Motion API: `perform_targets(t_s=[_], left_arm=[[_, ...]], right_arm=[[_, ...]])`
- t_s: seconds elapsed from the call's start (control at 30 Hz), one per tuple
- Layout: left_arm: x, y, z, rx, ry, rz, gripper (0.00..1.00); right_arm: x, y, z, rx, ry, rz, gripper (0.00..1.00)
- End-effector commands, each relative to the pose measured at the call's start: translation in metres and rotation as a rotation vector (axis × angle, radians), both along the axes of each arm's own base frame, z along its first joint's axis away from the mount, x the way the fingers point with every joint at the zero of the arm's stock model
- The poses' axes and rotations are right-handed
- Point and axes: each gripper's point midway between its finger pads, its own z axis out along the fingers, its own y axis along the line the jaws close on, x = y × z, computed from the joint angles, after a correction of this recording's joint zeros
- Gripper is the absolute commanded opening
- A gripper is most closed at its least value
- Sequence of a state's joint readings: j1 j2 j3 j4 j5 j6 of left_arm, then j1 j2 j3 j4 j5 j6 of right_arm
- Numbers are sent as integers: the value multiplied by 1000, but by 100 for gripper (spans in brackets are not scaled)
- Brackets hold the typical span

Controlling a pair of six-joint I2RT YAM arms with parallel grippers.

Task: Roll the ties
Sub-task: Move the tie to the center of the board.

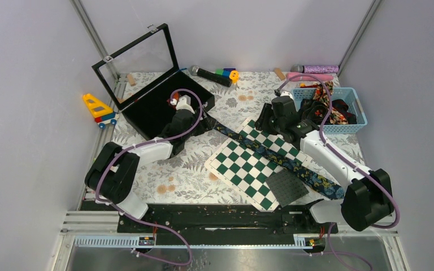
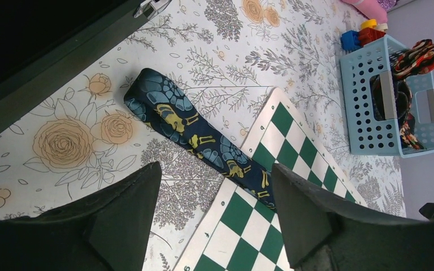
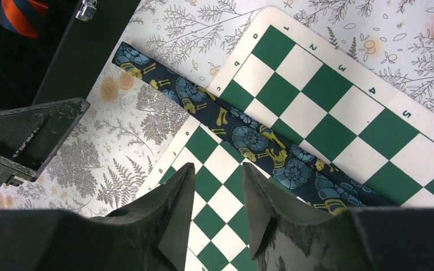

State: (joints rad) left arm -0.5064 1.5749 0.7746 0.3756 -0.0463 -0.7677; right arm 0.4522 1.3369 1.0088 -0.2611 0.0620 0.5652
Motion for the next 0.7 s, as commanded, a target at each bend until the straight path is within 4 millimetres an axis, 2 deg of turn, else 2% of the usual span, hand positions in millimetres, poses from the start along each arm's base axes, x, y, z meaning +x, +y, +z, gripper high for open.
perform_targets(t_s=[0.0, 0.2, 0.4, 0.67], left_arm=[[12, -3, 9, -24, -76, 3, 75], [16, -9, -9, -30, -35, -8, 75], [14, 12, -30, 23, 20, 92, 75], [40, 15, -41, 20, 17, 93, 75]], right_arm=[[-7, -3, 5, 21, -3, -3, 44], [-15, -7, 7, 28, -8, -5, 45], [-16, -7, 6, 34, -2, -1, 45], [-18, -4, 9, 48, -1, 13, 46]])
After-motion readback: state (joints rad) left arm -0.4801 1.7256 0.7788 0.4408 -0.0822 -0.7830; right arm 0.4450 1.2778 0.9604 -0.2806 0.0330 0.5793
